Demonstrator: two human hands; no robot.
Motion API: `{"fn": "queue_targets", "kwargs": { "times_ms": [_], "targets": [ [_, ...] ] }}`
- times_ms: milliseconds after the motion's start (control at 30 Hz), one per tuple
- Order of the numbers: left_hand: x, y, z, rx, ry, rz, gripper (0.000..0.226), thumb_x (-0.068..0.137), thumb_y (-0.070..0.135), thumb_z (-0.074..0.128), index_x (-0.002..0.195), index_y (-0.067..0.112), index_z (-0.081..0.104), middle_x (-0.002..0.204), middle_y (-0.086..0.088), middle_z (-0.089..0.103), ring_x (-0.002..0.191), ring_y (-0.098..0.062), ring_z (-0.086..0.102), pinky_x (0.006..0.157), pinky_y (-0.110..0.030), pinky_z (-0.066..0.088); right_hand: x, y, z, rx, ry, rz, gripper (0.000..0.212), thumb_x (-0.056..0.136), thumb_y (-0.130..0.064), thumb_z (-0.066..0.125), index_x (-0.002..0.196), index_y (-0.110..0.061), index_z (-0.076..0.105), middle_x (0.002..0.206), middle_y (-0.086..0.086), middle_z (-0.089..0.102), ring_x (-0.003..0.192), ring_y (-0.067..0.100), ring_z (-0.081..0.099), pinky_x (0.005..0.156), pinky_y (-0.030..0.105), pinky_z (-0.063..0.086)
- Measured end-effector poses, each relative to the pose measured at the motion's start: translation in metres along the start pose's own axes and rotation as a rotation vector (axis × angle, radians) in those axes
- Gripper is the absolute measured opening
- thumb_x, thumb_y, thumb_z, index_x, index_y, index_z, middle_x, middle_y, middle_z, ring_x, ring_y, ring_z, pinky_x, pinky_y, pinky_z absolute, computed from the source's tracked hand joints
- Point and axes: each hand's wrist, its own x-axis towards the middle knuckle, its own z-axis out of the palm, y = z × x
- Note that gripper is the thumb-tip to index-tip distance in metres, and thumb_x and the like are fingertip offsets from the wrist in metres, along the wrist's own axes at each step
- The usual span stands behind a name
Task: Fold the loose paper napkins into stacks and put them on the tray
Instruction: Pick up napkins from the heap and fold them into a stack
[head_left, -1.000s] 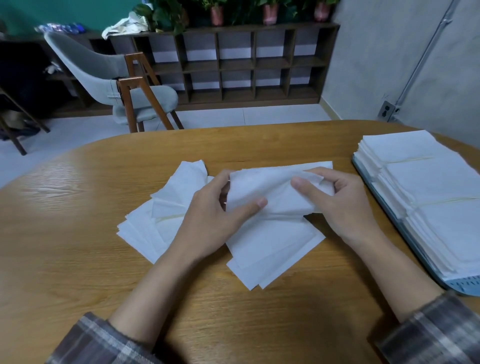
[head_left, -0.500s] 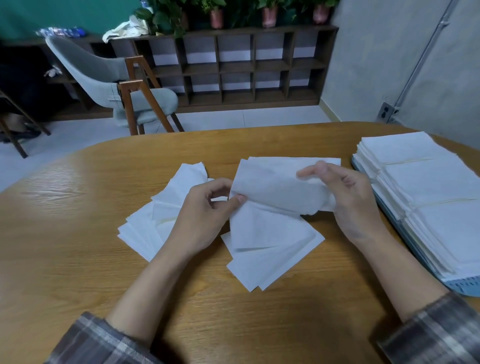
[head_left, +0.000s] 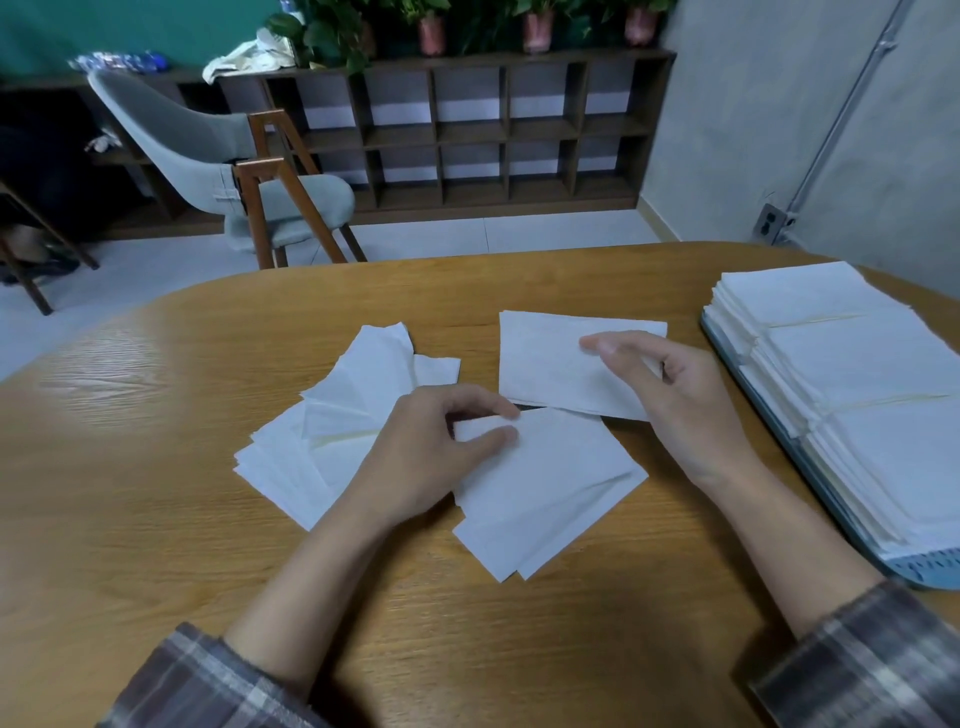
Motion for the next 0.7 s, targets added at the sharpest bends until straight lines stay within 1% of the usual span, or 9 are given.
{"fn": "queue_targets", "kwargs": {
  "times_ms": [67,133,267,367,433,533,600,667,700],
  "targets": [
    [0.000,-0.002,0.002,0.001,0.008,0.064,0.019,0.093,0.012,0.078,0.103,0.029,0.080,0.102,0.021,0.077,0.103,0.004,0.070,0.087,-0.025,0.056,0.001,0.000,0.000,-0.014,-0.009,-0.016,0.036,0.094,-0.047,0.063,0.118,-0.025,0.079,0.121,-0.023,0.074,0.123,-0.009,0.059,0.096,0.000,0.037],
    [-0.001,0.003,-0.002,-0.019,0.016,0.134,0.022,0.094,0.008,0.077,0.104,0.028,0.080,0.104,0.019,0.078,0.105,0.000,0.071,0.089,-0.024,0.056,0.001,0.000,-0.001,-0.020,-0.030,-0.033,0.036,0.095,-0.047,0.063,0.122,-0.027,0.076,0.125,-0.023,0.073,0.127,-0.009,0.057,0.098,0.001,0.036],
    [-0.004,0.011,-0.009,-0.173,0.043,0.190,0.022,0.095,0.003,0.074,0.101,0.022,0.082,0.104,0.012,0.079,0.101,-0.009,0.072,0.084,-0.023,0.055,0.000,-0.001,-0.003,0.024,-0.092,-0.052,0.040,0.096,-0.052,0.067,0.127,-0.027,0.074,0.131,-0.020,0.070,0.130,-0.006,0.056,0.097,0.003,0.040],
    [-0.005,0.013,-0.009,-0.265,0.102,0.181,0.021,0.094,0.000,0.074,0.100,0.019,0.082,0.104,0.008,0.079,0.098,-0.010,0.072,0.079,-0.020,0.053,-0.004,-0.002,-0.001,0.106,-0.197,-0.023,0.060,0.082,-0.071,0.072,0.123,-0.027,0.076,0.128,-0.012,0.073,0.122,0.007,0.066,0.092,0.018,0.050],
    [-0.004,0.013,-0.008,-0.299,0.156,0.168,0.019,0.094,0.003,0.076,0.103,0.019,0.082,0.106,0.009,0.079,0.098,-0.009,0.072,0.078,-0.020,0.053,-0.005,-0.002,0.004,0.129,-0.215,-0.014,0.065,0.075,-0.075,0.075,0.117,-0.025,0.078,0.123,-0.009,0.075,0.117,0.011,0.069,0.092,0.025,0.049],
    [-0.001,0.010,-0.006,-0.334,0.218,0.141,0.017,0.093,0.008,0.078,0.106,0.019,0.081,0.108,0.010,0.079,0.102,-0.012,0.073,0.084,-0.028,0.056,-0.008,-0.006,0.009,0.210,-0.233,0.008,0.057,0.075,-0.071,0.078,0.111,-0.027,0.081,0.121,-0.003,0.077,0.116,0.016,0.070,0.093,0.028,0.052],
    [0.000,0.008,-0.005,-0.333,0.251,0.135,0.018,0.092,0.010,0.080,0.107,0.021,0.081,0.109,0.011,0.079,0.106,-0.013,0.073,0.089,-0.037,0.058,-0.011,-0.008,0.012,0.278,-0.249,0.063,0.039,0.083,-0.056,0.080,0.108,-0.026,0.082,0.116,0.002,0.079,0.109,0.023,0.075,0.088,0.032,0.059],
    [0.001,0.007,-0.006,-0.320,0.264,0.131,0.019,0.091,0.011,0.081,0.107,0.021,0.081,0.108,0.011,0.079,0.107,-0.012,0.073,0.090,-0.038,0.058,-0.013,-0.011,0.016,0.250,-0.202,0.099,0.026,0.090,-0.041,0.079,0.105,-0.020,0.082,0.108,0.003,0.081,0.099,0.024,0.078,0.084,0.036,0.062],
    [0.001,0.006,-0.006,-0.319,0.266,0.127,0.018,0.091,0.011,0.082,0.107,0.020,0.081,0.107,0.011,0.079,0.105,-0.011,0.073,0.088,-0.035,0.058,-0.015,-0.011,0.017,0.220,-0.169,0.106,0.024,0.090,-0.037,0.077,0.104,-0.018,0.081,0.104,0.002,0.081,0.094,0.022,0.078,0.080,0.034,0.062]
  ]
}}
